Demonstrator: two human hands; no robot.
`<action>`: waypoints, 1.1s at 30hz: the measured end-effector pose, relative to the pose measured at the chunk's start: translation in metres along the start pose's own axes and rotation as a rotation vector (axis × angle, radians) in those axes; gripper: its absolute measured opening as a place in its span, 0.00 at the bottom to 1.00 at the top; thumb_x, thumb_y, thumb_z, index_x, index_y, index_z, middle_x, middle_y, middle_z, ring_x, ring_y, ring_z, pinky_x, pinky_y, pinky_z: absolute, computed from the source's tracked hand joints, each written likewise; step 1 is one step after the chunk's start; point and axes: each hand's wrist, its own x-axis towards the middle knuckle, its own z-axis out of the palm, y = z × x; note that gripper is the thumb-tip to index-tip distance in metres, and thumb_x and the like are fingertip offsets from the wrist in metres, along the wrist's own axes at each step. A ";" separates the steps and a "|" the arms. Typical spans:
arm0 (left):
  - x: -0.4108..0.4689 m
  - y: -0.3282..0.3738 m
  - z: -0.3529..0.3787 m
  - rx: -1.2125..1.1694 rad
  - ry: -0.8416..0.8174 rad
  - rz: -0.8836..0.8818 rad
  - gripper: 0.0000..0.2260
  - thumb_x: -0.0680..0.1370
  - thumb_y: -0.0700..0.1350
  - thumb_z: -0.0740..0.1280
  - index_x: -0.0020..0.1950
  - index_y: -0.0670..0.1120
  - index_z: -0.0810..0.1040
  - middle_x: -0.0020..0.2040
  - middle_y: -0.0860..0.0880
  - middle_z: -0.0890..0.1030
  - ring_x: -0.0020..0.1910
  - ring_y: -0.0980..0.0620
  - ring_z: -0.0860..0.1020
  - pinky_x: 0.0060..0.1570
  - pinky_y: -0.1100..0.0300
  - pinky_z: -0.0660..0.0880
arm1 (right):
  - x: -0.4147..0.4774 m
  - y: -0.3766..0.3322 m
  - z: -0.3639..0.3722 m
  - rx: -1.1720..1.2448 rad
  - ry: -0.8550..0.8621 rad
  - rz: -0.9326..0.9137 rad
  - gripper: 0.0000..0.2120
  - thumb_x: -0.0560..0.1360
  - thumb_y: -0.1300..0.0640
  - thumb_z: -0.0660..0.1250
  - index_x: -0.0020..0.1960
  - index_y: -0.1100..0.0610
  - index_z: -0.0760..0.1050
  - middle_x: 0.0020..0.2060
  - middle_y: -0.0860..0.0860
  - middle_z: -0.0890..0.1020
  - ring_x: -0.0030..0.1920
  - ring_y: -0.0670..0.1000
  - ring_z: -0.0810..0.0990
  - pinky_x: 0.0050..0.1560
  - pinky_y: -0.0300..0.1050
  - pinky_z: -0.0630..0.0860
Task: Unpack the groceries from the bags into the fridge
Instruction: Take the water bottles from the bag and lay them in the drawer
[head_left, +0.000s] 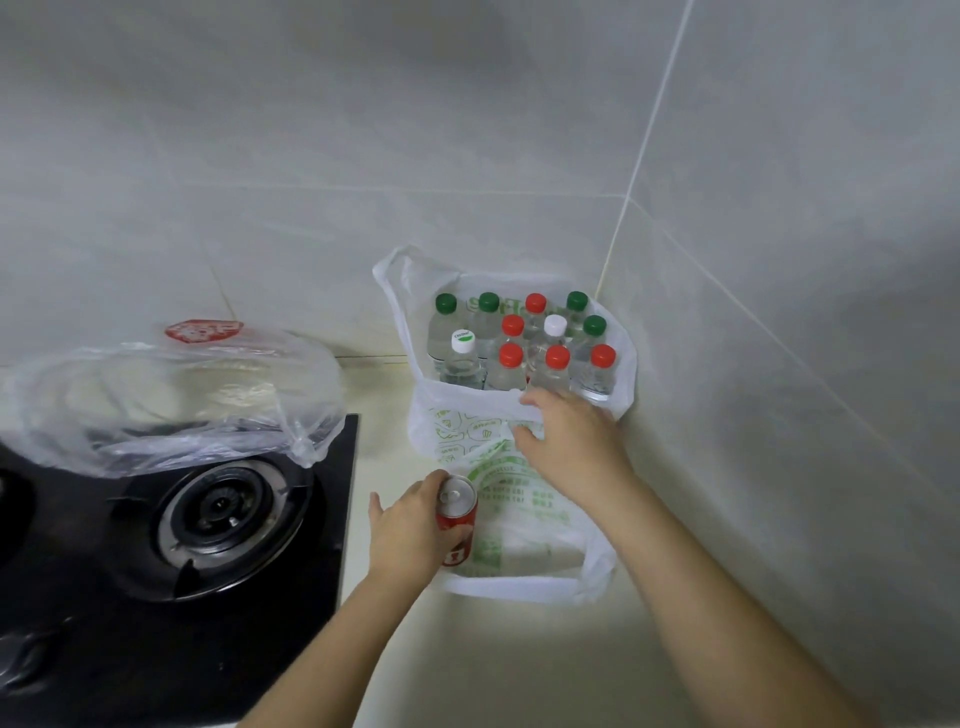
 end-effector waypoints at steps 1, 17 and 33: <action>0.000 0.000 0.000 -0.003 -0.008 0.005 0.22 0.70 0.58 0.72 0.61 0.58 0.69 0.54 0.59 0.78 0.55 0.55 0.78 0.71 0.42 0.54 | 0.015 -0.007 -0.004 0.009 0.033 -0.028 0.19 0.78 0.49 0.63 0.68 0.52 0.72 0.63 0.49 0.78 0.63 0.54 0.75 0.64 0.53 0.69; 0.004 -0.006 -0.002 0.021 -0.042 0.029 0.22 0.71 0.57 0.70 0.62 0.58 0.69 0.55 0.57 0.79 0.54 0.52 0.80 0.72 0.41 0.50 | 0.157 -0.050 0.044 -0.202 -0.049 -0.084 0.12 0.76 0.60 0.63 0.59 0.56 0.73 0.56 0.54 0.78 0.57 0.57 0.75 0.54 0.53 0.66; 0.007 0.004 -0.011 0.007 -0.138 -0.022 0.21 0.71 0.51 0.70 0.62 0.52 0.68 0.55 0.55 0.78 0.57 0.51 0.77 0.73 0.38 0.45 | 0.098 -0.052 -0.040 0.412 0.401 -0.083 0.23 0.78 0.63 0.64 0.71 0.55 0.65 0.65 0.56 0.74 0.59 0.57 0.76 0.57 0.52 0.74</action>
